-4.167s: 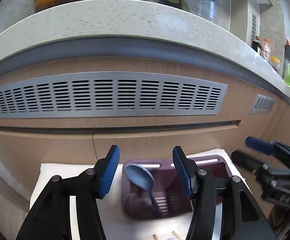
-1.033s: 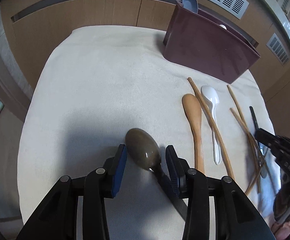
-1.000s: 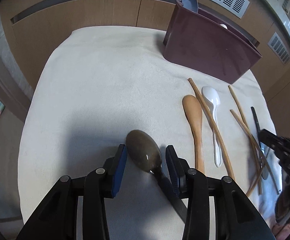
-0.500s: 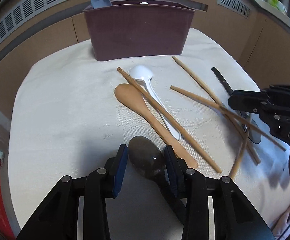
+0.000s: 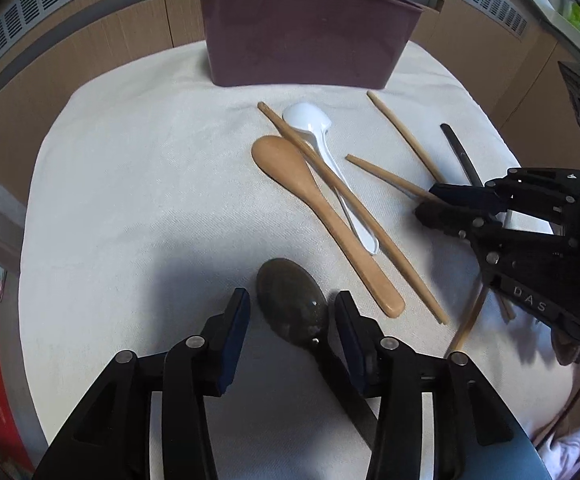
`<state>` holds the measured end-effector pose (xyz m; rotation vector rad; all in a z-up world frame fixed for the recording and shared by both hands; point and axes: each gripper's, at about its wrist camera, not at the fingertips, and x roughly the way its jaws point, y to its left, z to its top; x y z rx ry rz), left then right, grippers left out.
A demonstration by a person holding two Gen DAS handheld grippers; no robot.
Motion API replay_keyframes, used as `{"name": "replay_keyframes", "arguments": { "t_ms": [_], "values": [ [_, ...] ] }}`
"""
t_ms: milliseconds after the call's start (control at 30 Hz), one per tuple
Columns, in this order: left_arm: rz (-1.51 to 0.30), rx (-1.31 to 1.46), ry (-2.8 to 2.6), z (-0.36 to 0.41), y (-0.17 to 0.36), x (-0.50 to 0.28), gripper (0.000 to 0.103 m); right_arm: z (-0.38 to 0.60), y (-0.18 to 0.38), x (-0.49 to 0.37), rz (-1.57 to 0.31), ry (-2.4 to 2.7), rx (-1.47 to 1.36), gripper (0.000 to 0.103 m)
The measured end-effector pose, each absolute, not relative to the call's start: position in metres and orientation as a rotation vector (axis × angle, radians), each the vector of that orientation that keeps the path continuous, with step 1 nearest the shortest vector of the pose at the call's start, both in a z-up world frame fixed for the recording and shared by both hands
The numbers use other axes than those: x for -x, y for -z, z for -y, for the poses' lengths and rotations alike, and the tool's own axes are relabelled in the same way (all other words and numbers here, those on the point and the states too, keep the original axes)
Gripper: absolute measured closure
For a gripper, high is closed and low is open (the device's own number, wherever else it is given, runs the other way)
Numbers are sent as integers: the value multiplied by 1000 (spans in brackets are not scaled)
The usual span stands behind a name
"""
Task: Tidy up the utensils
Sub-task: 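Close the right tool on a wooden chopstick, then lower the dark spoon into the caddy with the left tool while the right drops the chopstick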
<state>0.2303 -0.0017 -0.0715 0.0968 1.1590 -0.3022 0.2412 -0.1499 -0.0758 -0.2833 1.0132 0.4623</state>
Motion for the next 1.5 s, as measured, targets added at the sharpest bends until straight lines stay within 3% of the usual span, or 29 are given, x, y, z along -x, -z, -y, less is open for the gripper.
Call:
{"name": "replay_keyframes", "arguments": {
  "t_ms": [233,333,400,667,867,967,1100,1500],
  "values": [
    [-1191,-184,286,16,73,-234,55,173,69,-230,-1005,-457,166,96],
    [-1160,-162,276,17,72,-235,66,183,62,-223,-989,-453,123,96],
    [-1138,-147,270,14,71,-232,66,190,56,-219,-974,-448,98,96],
    [-796,-6,215,-8,24,-180,66,205,20,-198,-861,-402,31,96],
    [-641,-19,231,-6,-17,-149,67,210,-9,-176,-777,-377,32,96],
    [-609,-15,242,-7,-28,-141,71,211,-17,-168,-748,-374,24,96],
    [-588,-1,256,-13,-40,-130,86,211,-31,-158,-712,-372,28,96],
    [-591,20,251,-18,-45,-126,93,210,-52,-141,-655,-358,56,96]
  ]
}}
